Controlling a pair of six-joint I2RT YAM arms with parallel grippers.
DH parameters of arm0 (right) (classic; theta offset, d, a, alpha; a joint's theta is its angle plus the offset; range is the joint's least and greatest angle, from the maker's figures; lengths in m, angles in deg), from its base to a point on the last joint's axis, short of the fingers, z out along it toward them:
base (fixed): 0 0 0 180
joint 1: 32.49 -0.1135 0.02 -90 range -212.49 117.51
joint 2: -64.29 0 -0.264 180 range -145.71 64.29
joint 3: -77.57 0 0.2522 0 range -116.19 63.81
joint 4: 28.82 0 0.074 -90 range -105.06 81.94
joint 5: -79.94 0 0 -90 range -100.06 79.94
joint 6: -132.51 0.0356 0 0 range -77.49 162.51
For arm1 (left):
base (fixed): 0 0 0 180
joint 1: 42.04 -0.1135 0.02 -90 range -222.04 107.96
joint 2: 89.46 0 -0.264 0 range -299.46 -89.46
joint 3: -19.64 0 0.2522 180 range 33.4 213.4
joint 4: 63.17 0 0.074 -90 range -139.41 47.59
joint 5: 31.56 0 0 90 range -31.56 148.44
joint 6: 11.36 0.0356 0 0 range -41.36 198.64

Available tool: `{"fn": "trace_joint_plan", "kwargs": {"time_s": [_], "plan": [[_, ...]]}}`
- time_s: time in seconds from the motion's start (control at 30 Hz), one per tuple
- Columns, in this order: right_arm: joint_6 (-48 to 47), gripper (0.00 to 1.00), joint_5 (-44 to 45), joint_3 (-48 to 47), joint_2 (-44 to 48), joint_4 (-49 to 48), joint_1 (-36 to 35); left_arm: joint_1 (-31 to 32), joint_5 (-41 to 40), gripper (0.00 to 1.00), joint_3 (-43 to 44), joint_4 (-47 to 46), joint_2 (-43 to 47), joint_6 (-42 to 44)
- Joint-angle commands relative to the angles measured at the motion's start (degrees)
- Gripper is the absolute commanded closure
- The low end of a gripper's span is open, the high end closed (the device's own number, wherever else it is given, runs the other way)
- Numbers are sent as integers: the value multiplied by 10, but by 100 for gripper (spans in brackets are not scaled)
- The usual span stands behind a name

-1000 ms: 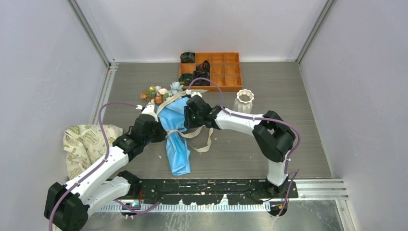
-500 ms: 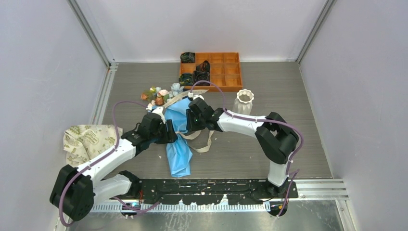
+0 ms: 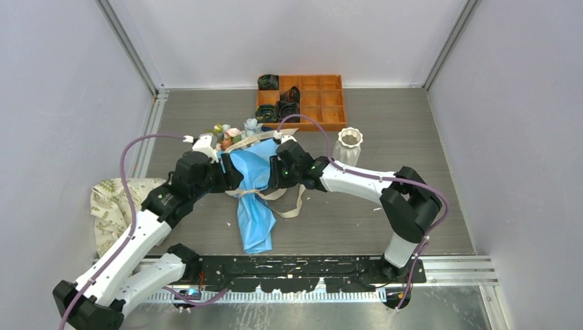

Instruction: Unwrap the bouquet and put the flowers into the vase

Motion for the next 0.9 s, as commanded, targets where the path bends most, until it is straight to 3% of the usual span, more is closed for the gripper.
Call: {"fn": "trace_joint_plan", "kwargs": {"time_s": [0.0,0.17,0.47,0.67,0.87], "plan": [[8,63,5,7,45,-23,-3,-3,71,45,11,37,17,-4],[6,63,31,14,72,-16,-3,12,139,58,-31,20,23,-28],[6,63,43,16,100,-9,-3,45,96,62,-73,-6,-16,-34],[7,63,48,22,108,-9,-3,46,26,50,-105,-53,-61,-37],[6,63,49,25,111,-9,-2,46,-33,47,-103,-77,-93,-33]]}}
